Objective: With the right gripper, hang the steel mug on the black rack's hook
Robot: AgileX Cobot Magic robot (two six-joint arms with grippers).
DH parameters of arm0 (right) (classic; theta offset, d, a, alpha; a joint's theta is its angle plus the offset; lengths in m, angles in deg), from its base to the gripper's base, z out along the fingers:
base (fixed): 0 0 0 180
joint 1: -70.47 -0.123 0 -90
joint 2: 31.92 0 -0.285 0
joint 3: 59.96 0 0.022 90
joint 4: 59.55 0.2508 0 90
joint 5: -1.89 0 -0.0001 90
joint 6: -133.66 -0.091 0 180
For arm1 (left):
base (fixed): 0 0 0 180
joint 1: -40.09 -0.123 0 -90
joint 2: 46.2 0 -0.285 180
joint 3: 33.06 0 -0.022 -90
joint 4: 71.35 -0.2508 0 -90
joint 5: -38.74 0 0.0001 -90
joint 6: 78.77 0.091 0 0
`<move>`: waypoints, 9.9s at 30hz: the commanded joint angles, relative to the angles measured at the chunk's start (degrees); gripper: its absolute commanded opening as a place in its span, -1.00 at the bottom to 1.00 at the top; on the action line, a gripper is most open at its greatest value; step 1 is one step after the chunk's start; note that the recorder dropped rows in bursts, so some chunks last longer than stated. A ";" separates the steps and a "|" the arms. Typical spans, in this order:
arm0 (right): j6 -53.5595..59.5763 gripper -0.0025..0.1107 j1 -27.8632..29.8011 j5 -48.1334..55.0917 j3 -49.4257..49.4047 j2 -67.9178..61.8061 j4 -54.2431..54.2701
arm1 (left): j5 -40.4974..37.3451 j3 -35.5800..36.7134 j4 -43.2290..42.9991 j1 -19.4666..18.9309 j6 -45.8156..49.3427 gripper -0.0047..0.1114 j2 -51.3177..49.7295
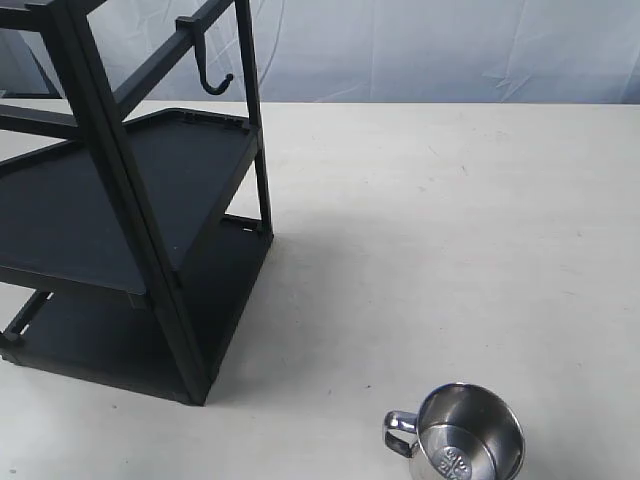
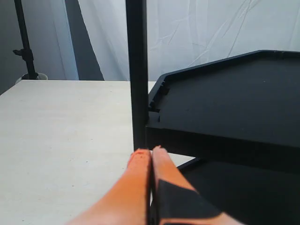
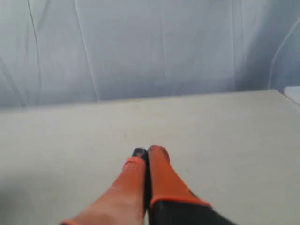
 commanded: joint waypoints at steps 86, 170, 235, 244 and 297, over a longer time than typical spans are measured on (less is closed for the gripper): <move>11.47 -0.97 -22.53 39.15 33.77 -82.68 22.34 | -0.06 -0.02 0.00 0.07 -0.10 -0.89 0.30; 33.55 -0.97 -52.10 -28.85 45.29 -79.94 58.45 | -0.06 -0.02 0.00 0.07 -0.10 -0.89 0.30; 97.99 -0.97 -55.76 -61.71 38.51 -58.36 95.76 | -0.06 -0.02 0.00 0.07 -0.10 -0.89 0.30; 97.99 -0.97 -55.76 -66.18 38.51 -58.36 95.76 | -0.06 -0.02 0.00 0.07 -0.10 -0.89 0.30; 4.67 -0.97 10.36 19.63 12.29 -1.16 4.42 | -0.06 -0.02 0.00 0.07 -0.10 -0.89 0.30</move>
